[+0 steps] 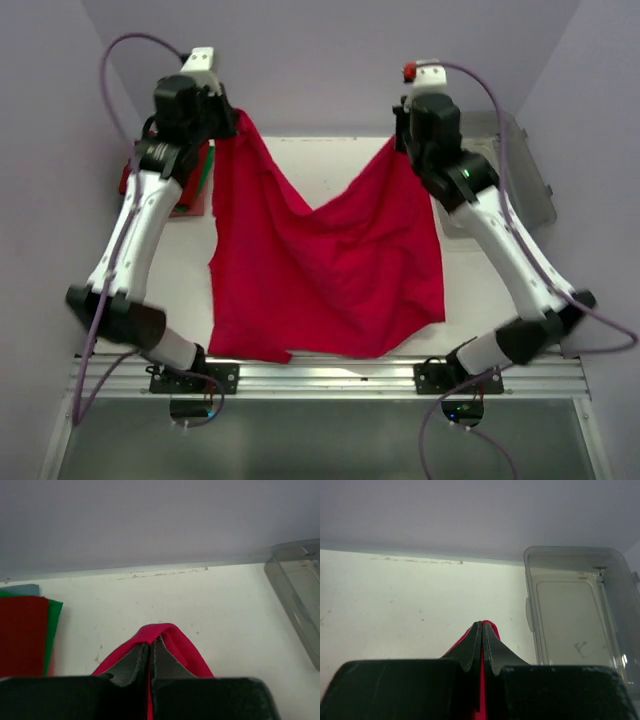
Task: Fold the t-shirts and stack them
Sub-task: Flatten the tshirt out
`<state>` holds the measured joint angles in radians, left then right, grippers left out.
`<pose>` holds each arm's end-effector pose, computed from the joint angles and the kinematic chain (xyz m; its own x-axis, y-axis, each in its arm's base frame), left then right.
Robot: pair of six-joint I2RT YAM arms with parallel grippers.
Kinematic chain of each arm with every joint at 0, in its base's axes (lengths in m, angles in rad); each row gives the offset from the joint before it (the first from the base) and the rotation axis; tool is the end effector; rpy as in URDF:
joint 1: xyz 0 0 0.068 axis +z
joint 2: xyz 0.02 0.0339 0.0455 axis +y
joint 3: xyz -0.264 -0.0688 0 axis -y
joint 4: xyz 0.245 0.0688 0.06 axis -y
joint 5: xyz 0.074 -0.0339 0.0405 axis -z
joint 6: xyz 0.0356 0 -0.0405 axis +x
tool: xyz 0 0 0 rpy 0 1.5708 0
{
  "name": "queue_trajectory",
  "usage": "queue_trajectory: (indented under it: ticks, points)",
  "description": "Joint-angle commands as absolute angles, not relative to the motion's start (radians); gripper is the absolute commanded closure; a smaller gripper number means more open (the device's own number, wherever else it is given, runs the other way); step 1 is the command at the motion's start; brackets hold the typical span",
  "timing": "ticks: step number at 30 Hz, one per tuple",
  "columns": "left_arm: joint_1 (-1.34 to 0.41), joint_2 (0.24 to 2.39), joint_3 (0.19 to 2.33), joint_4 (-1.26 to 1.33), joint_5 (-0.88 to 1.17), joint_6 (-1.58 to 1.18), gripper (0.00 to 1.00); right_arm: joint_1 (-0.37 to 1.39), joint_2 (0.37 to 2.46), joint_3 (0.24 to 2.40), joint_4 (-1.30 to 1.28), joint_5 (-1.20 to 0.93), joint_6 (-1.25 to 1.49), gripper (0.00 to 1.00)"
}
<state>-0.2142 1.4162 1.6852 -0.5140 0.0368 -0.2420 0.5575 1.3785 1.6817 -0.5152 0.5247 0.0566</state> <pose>0.2986 -0.0663 0.4707 -0.2894 -0.1821 -0.9397 0.1833 0.9530 -0.2412 0.2538 0.1372 0.4810 -0.1807 -0.0549 -0.9820 -0.0321 0.9982 -0.0499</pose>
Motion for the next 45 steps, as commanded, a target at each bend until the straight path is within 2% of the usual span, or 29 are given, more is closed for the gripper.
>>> queue_trajectory:
  ticks: [1, 2, 3, 4, 5, 6, 8, 9, 11, 12, 13, 14, 16, 18, 19, 24, 30, 31, 34, 45]
  points:
    - [-0.184, 1.719, 2.002, -0.509, 0.032, -0.213, 1.00, 0.402, 1.697, 2.021, -0.538, 0.442, 0.095, 1.00]
    - [-0.181, 1.946, 2.315, -0.605, 0.047, -0.210, 1.00, 0.384, 1.800, 2.148, -0.625, 0.410, 0.094, 1.00]
    - [-0.179, 2.076, 2.518, -0.658, 0.051, -0.207, 1.00, 0.358, 2.038, 2.442, -0.667, 0.416, 0.081, 1.00]
    - [-0.179, 2.185, 2.619, -0.655, 0.046, -0.206, 1.00, 0.345, 2.154, 2.609, -0.702, 0.414, 0.062, 1.00]
    - [-0.176, 2.137, 2.499, -0.418, 0.069, -0.234, 1.00, 0.335, 2.255, 2.767, -0.721, 0.408, 0.057, 1.00]
    - [-0.163, 2.122, 2.429, -0.366, 0.086, -0.247, 1.00, 0.325, 2.278, 2.755, -0.642, 0.403, 0.069, 1.00]
    - [-0.156, 2.132, 2.421, -0.348, 0.104, -0.227, 1.00, 0.313, 2.174, 2.523, -0.368, 0.391, 0.094, 1.00]
    - [-0.158, 2.125, 2.421, -0.354, 0.116, -0.222, 1.00, 0.316, 2.114, 2.299, -0.289, 0.411, 0.097, 1.00]
    - [-0.161, 2.001, 2.282, -0.268, 0.105, -0.180, 1.00, 0.362, 1.881, 2.043, -0.007, 0.442, 0.030, 1.00]
    - [-0.181, 1.934, 2.193, -0.215, 0.080, -0.164, 1.00, 0.391, 1.811, 1.835, 0.086, 0.468, -0.024, 1.00]
    - [-0.190, 1.789, 2.013, -0.163, 0.069, -0.144, 1.00, 0.453, 1.669, 1.754, 0.148, 0.500, -0.117, 1.00]
    - [-0.216, 1.716, 1.918, -0.059, 0.020, -0.131, 1.00, 0.486, 1.607, 1.608, 0.240, 0.523, -0.153, 1.00]
    - [-0.253, 1.523, 1.660, 0.061, -0.050, -0.124, 1.00, 0.554, 1.423, 1.475, 0.288, 0.513, -0.182, 1.00]
    - [-0.311, 1.416, 1.484, 0.106, -0.109, -0.123, 1.00, 0.619, 1.330, 1.336, 0.262, 0.538, -0.201, 1.00]
    - [-0.325, 1.331, 1.336, 0.103, -0.118, -0.168, 1.00, 0.629, 1.298, 1.298, 0.235, 0.549, -0.190, 1.00]
    - [-0.341, 1.120, 0.903, 0.038, -0.158, -0.268, 1.00, 0.646, 1.142, 1.111, -0.095, 0.597, -0.062, 1.00]
    - [-0.351, 1.103, 0.917, -0.388, -0.255, -0.446, 1.00, 0.644, 1.056, 0.965, -0.411, 0.617, 0.087, 1.00]
    - [-0.353, 1.112, 0.928, -0.494, -0.256, -0.493, 1.00, 0.644, 1.054, 0.960, -0.458, 0.608, 0.139, 1.00]
    - [-0.353, 1.080, 0.922, -0.607, -0.229, -0.560, 1.00, 0.646, 1.061, 0.980, -0.662, 0.585, 0.253, 1.00]
    - [-0.353, 0.890, 0.950, -1.006, 0.139, -0.661, 1.00, 0.646, 1.183, 1.232, -1.349, 0.466, 0.532, 1.00]
